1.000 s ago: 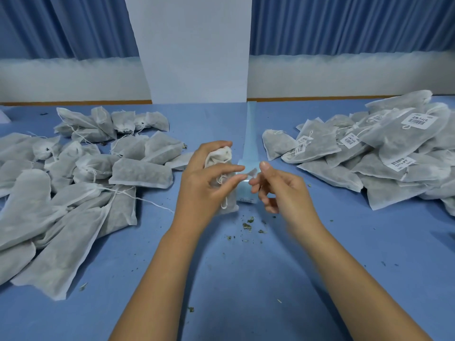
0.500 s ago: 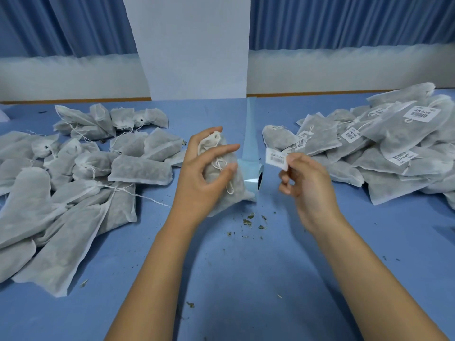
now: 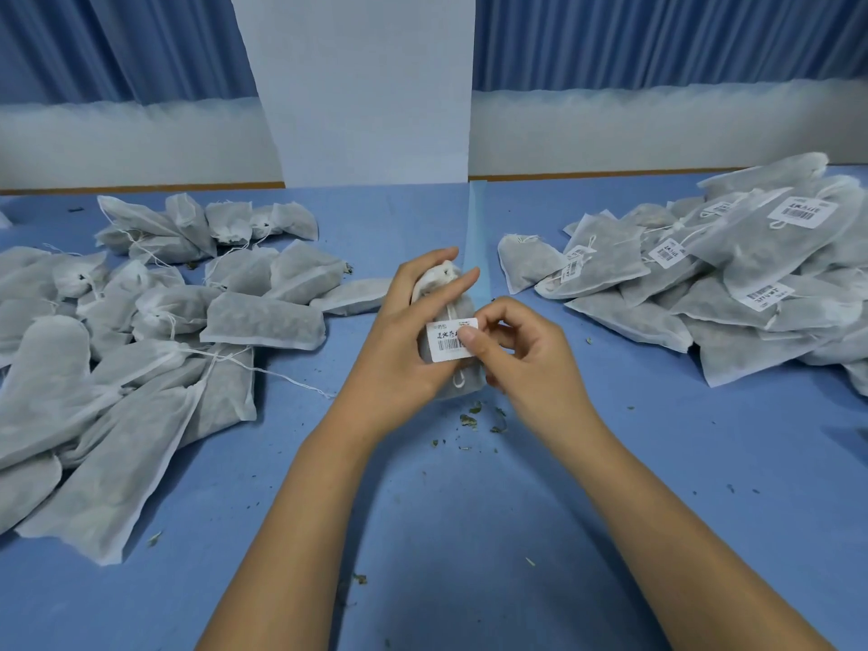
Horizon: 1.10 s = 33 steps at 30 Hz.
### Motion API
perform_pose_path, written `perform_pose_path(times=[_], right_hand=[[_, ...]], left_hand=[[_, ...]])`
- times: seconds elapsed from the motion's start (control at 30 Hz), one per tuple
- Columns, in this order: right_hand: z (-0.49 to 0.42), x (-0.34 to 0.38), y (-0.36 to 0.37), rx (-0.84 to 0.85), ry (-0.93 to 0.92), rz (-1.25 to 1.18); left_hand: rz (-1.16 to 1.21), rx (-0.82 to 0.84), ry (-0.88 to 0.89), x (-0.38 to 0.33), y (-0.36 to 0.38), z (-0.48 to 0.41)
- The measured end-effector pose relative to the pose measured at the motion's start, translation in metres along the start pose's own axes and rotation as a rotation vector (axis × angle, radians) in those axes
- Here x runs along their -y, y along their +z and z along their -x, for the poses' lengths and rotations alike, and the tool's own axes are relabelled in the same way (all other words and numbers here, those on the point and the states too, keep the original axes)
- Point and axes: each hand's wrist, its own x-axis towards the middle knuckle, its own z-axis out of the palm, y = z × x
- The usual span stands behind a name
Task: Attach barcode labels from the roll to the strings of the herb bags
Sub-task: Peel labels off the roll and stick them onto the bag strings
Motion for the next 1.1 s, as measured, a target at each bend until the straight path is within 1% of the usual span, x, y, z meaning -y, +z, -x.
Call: perform_pose_path(times=[0.1, 0.23, 0.4, 0.57, 0.67, 0.73, 0.8, 0.87, 0.97, 1.1], right_hand=[[0.0, -0.002, 0.0, -0.016, 0.016, 0.027], [-0.001, -0.003, 0.0, -0.053, 0.007, 0.049], [0.0, -0.001, -0.003, -0.054, 0.014, -0.099], [0.002, -0.003, -0.001, -0.075, 0.042, -0.163], [0.0, -0.001, -0.004, -0.108, 0.077, -0.114], [-0.001, 0.002, -0.006, -0.044, 0.094, -0.089], [-0.001, 0.003, -0.007, -0.009, 0.106, -0.124], [-0.001, 0.003, -0.006, -0.045, 0.124, -0.137], [-0.002, 0.001, -0.006, -0.087, 0.146, -0.156], [-0.002, -0.001, -0.006, -0.093, 0.104, -0.119]], left_hand=[[0.026, 0.036, -0.013, 0.001, -0.001, 0.001], [0.088, 0.146, -0.052, 0.002, -0.001, 0.003], [0.165, 0.039, -0.039, 0.001, -0.003, 0.0], [0.144, 0.003, -0.024, 0.0, -0.004, 0.0], [0.213, -0.009, -0.036, -0.001, -0.005, 0.001], [0.309, -0.03, -0.056, -0.004, -0.006, 0.002], [0.375, -0.093, -0.079, -0.006, -0.003, 0.002], [0.422, -0.189, -0.131, -0.005, 0.002, 0.0], [0.429, -0.25, -0.196, -0.003, 0.012, -0.001], [0.401, -0.31, -0.191, -0.002, 0.015, 0.0]])
